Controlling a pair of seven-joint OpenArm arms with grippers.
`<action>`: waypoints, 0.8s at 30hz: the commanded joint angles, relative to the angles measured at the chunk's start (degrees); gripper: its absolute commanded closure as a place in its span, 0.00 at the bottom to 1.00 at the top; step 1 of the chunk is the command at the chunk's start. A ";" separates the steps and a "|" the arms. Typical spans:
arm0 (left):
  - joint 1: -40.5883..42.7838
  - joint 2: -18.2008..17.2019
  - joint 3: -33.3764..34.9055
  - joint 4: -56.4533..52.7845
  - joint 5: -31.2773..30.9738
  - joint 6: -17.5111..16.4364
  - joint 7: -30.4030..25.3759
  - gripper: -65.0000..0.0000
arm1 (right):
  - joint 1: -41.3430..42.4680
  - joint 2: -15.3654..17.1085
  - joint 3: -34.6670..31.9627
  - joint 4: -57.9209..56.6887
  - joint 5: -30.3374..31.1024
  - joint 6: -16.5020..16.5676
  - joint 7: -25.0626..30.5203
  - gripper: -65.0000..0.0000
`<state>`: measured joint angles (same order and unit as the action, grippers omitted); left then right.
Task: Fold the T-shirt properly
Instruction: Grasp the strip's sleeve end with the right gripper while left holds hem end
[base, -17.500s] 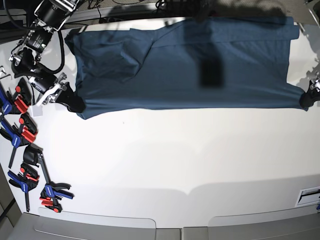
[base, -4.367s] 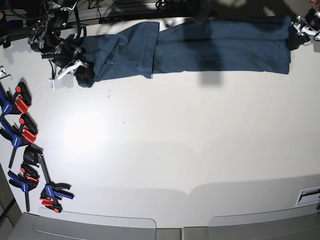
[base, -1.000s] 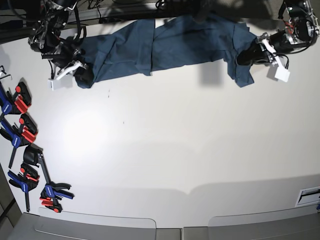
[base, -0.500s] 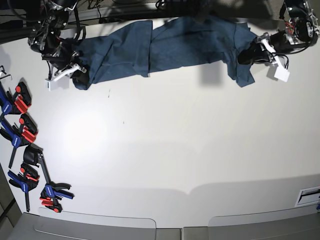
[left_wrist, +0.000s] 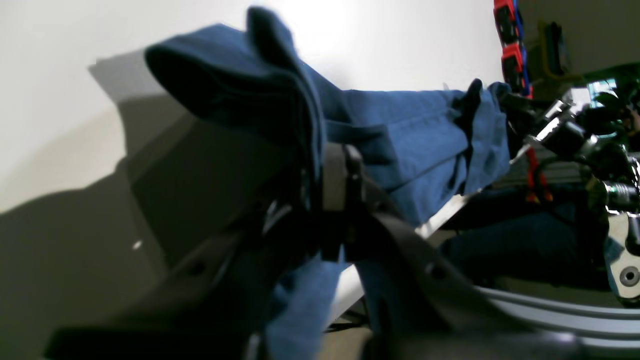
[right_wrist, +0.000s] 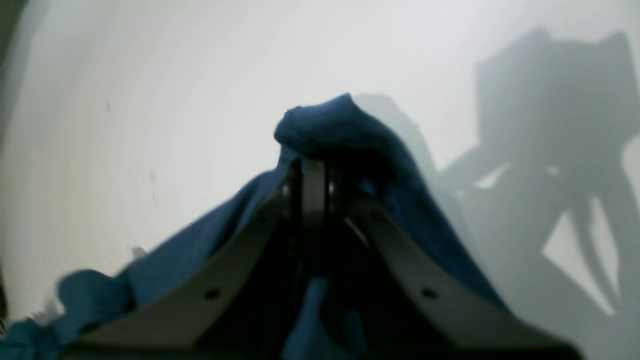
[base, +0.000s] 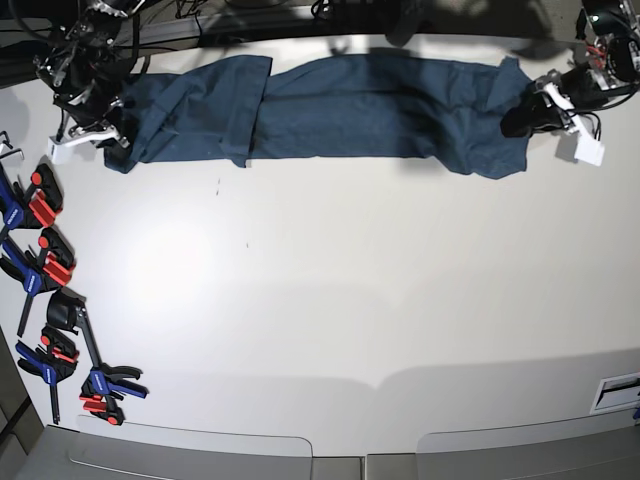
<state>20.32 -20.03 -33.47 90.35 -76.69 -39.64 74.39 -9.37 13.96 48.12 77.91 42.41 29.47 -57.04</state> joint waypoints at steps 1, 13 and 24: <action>-0.28 -0.94 -0.35 1.03 -3.10 -0.36 -0.74 1.00 | 0.50 0.83 0.31 0.76 1.68 0.22 0.55 1.00; -0.28 2.64 1.31 1.05 -8.31 -0.36 2.32 1.00 | 0.98 0.81 0.24 0.76 1.70 0.26 0.24 1.00; -1.68 7.69 18.12 1.07 -8.31 -0.36 2.29 1.00 | 0.98 0.79 0.24 0.76 1.70 0.26 0.20 1.00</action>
<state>18.98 -12.05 -15.07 90.37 -83.13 -39.66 77.12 -8.73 13.65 48.12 77.87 42.76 29.50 -57.67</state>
